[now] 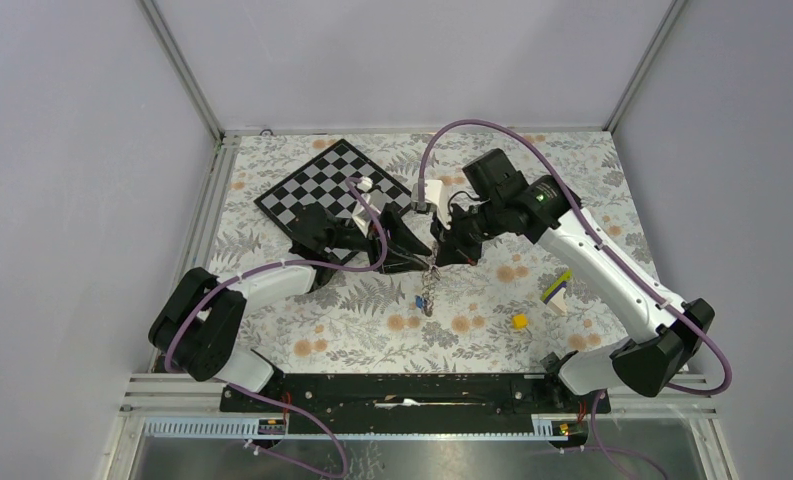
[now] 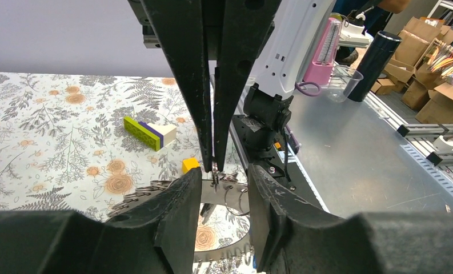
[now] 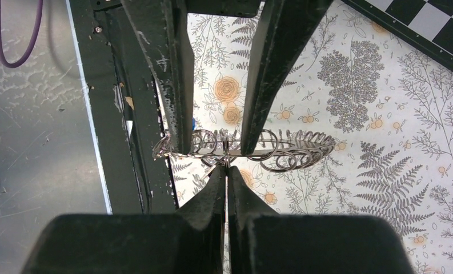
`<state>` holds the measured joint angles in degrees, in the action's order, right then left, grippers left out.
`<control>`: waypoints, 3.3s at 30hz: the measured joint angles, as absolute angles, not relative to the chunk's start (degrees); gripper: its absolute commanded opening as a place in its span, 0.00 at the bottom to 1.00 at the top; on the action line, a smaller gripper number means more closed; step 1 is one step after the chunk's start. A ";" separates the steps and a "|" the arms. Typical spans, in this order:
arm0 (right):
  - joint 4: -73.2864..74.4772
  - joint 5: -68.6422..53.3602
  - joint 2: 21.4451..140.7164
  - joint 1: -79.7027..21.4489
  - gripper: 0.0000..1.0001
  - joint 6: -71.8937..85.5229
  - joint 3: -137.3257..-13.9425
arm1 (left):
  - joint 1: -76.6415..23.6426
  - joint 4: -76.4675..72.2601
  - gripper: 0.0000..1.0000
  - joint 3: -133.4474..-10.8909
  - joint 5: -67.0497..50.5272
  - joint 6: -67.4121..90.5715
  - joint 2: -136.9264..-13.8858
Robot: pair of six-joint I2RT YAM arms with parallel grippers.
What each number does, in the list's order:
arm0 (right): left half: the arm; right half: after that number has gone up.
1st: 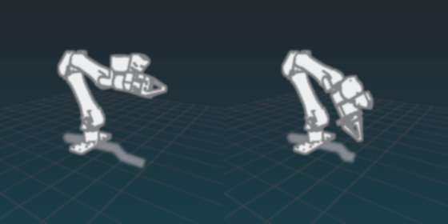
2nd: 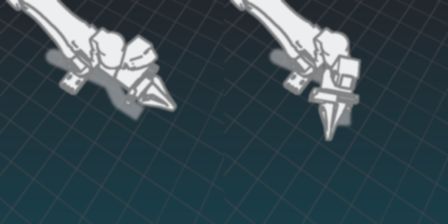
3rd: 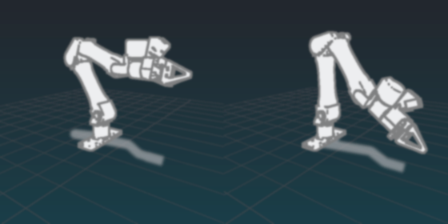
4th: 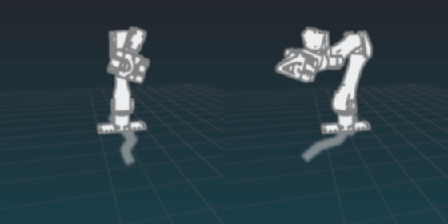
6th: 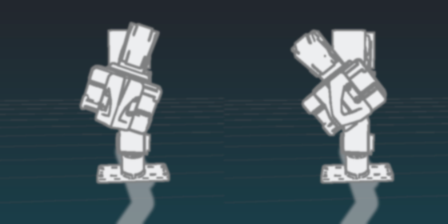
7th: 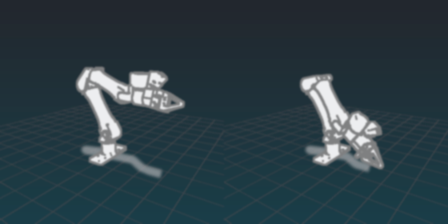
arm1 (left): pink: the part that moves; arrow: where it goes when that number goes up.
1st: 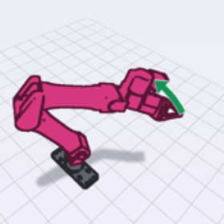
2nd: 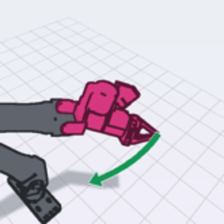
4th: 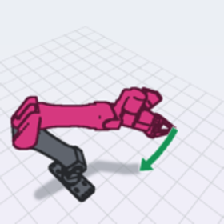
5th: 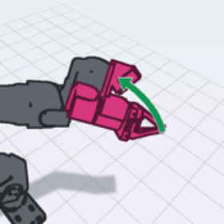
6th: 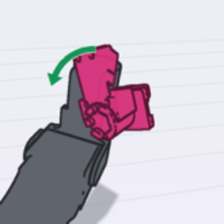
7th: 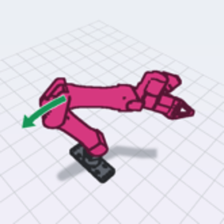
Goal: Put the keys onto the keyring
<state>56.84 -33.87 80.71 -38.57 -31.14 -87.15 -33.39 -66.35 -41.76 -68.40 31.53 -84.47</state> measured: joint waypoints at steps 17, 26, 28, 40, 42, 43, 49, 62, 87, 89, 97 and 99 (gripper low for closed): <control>58.04 -33.54 80.86 -39.35 0.00 -31.20 -87.57 | -33.78 -66.04 0.26 -41.76 -68.34 30.92 -84.47; 57.98 -33.58 80.86 -39.38 0.00 -31.18 -87.57 | -34.30 -65.67 0.12 -41.76 -68.27 30.89 -84.49; 57.98 -33.61 80.86 -39.38 0.00 -31.18 -87.57 | -34.30 -65.56 0.07 -41.76 -68.12 30.87 -84.49; 55.51 -32.99 79.59 -39.40 0.22 -31.18 -84.93 | -34.28 -62.94 0.00 -41.76 -67.42 31.38 -84.49; 54.13 -32.40 78.54 -39.46 0.29 -31.09 -83.74 | -34.28 -63.13 0.00 -41.76 -67.51 31.59 -84.49; 53.36 -32.10 77.89 -39.46 0.31 -31.07 -83.02 | -34.28 -63.37 0.00 -41.76 -67.59 31.92 -84.49; 48.82 -31.00 72.25 -39.44 0.38 -31.51 -77.80 | -34.26 -67.85 0.00 -41.76 -68.62 35.70 -84.49; 43.24 -37.43 69.67 -39.20 0.49 -30.98 -72.93 | -33.82 -74.11 0.00 -41.76 -69.01 39.53 -84.49; 39.70 -40.36 70.43 -38.83 0.08 -28.64 -70.19 | -33.67 -78.37 0.00 -41.65 -68.75 43.20 -84.49; 39.59 -40.71 70.78 -38.81 0.10 -28.56 -70.19 | -33.67 -78.46 0.00 -41.56 -68.75 43.31 -84.49; 39.51 -40.99 71.05 -38.68 0.38 -28.01 -70.19 | -33.63 -79.15 0.00 -41.25 -68.66 43.38 -84.49; 39.57 -40.86 70.63 -38.30 0.40 -28.08 -70.19 | -33.58 -79.26 0.00 -41.17 -68.60 43.35 -84.49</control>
